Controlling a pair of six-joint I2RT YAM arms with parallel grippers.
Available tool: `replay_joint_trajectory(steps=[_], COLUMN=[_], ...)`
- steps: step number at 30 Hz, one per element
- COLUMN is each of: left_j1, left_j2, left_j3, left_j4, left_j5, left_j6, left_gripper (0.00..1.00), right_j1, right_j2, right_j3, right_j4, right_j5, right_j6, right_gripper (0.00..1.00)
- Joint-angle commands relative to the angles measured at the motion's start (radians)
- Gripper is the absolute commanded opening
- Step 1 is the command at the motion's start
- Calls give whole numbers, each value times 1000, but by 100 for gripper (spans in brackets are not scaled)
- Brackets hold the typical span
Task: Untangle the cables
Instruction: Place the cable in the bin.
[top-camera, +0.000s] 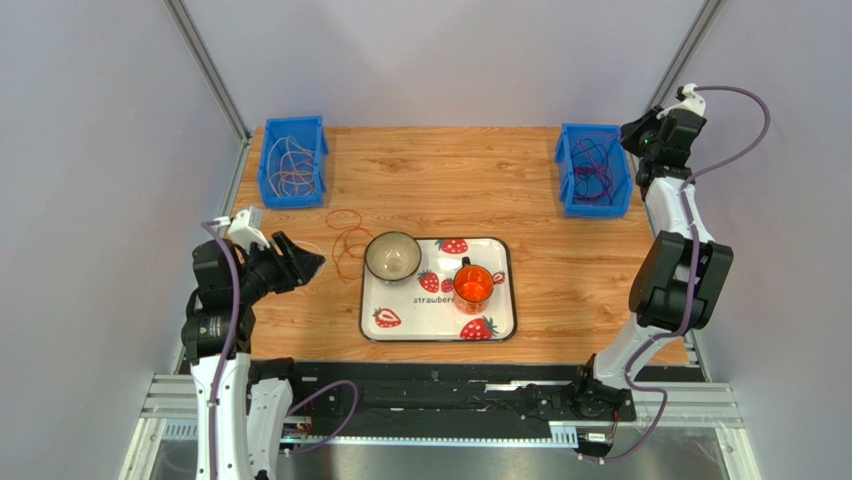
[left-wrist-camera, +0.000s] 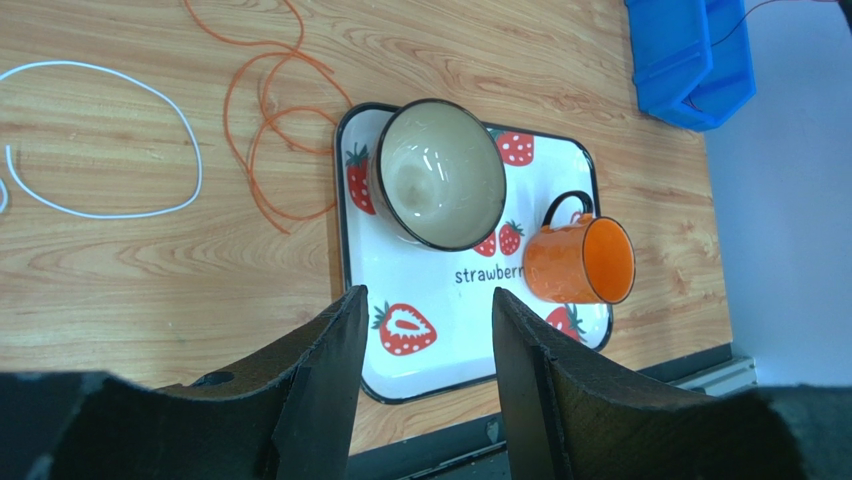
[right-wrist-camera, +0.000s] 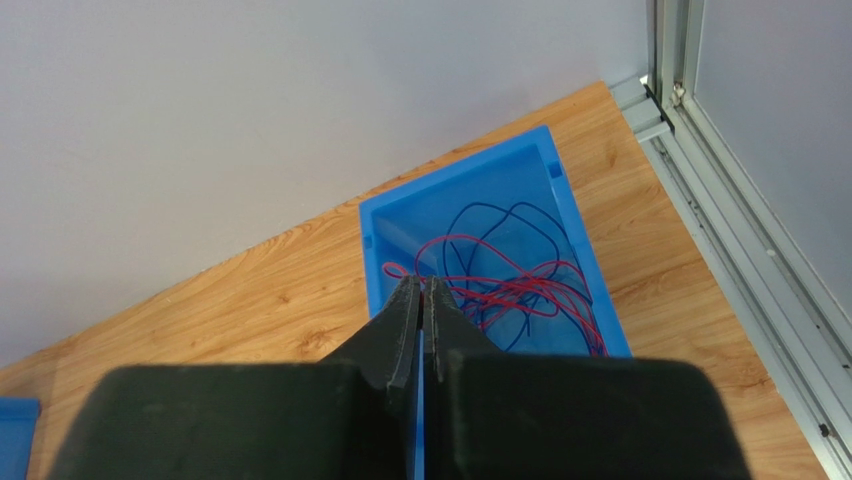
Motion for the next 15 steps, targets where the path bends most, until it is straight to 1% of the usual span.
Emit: replay_joint_trajectory(steps=[1,8,9,15], left_j1=[-4,-4,-4,-4], left_j2=[-8,-13,-13,-14], left_j3=[-2,-3,-3,-3], left_j4=[32,32,33,32], left_j5=[4,2,2,4], left_j6=[4,4,4,4], left_gripper=[57,57,57,57], right_j1=[12,41,50,61], right_j2=[73,129,133,172], right_j3=[33,46,48,79], right_j4=[-44,-78,-113,-158], right_j5=[14,54,60,80], right_j6=[-12,-66,-74,-97], right_gripper=[0,0,0,0])
